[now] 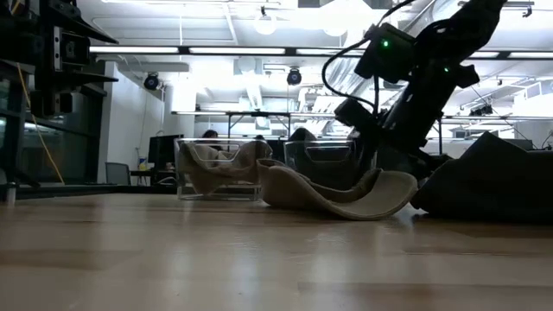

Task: Pick & Place hat
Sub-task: Put the brown cap into the left transparent bin

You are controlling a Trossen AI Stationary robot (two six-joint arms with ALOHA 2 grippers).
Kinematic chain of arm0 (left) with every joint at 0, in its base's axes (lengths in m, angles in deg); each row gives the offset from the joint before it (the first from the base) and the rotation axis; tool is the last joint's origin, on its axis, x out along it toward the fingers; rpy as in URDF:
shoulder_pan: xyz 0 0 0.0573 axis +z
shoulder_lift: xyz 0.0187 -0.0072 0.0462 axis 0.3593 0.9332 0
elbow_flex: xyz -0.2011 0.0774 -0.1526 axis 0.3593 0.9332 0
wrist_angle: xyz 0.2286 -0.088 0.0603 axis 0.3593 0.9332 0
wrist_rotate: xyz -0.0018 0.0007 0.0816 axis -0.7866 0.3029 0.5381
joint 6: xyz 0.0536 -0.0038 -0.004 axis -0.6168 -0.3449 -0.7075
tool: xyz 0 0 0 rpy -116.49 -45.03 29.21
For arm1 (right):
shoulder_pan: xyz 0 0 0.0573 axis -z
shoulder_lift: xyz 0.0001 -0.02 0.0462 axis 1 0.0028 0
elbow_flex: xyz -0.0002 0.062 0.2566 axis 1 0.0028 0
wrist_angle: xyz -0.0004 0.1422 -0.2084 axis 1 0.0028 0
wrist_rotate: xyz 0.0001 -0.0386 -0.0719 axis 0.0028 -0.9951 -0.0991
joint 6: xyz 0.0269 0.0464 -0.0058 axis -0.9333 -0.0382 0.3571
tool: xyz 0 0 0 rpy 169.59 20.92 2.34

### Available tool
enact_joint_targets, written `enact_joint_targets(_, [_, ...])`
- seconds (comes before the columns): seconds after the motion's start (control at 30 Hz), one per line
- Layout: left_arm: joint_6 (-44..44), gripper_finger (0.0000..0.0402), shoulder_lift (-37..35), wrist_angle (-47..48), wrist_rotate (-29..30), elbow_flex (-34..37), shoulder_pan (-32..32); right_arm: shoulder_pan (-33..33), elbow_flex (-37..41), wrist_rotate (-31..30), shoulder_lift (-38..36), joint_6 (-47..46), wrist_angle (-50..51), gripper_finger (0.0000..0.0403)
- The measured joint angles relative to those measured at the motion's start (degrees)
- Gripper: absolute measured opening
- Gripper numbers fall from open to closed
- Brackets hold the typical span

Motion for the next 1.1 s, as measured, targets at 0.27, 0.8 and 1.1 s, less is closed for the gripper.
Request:
enact_joint_targets(0.27, [0.00,0.0207,0.00,0.00,0.04,0.00,0.00,0.00,0.04,0.13,0.02,0.59,0.11,0.0109])
enact_joint_targets(0.8, [0.00,0.0207,0.00,0.00,0.04,0.00,0.00,-0.76,0.04,3.24,-0.54,4.92,-0.55,0.0011])
enact_joint_targets(1.1, [0.47,0.0207,0.00,0.00,0.02,0.00,0.00,-3.53,0.07,1.92,-4.31,4.95,-0.44,0.0011])
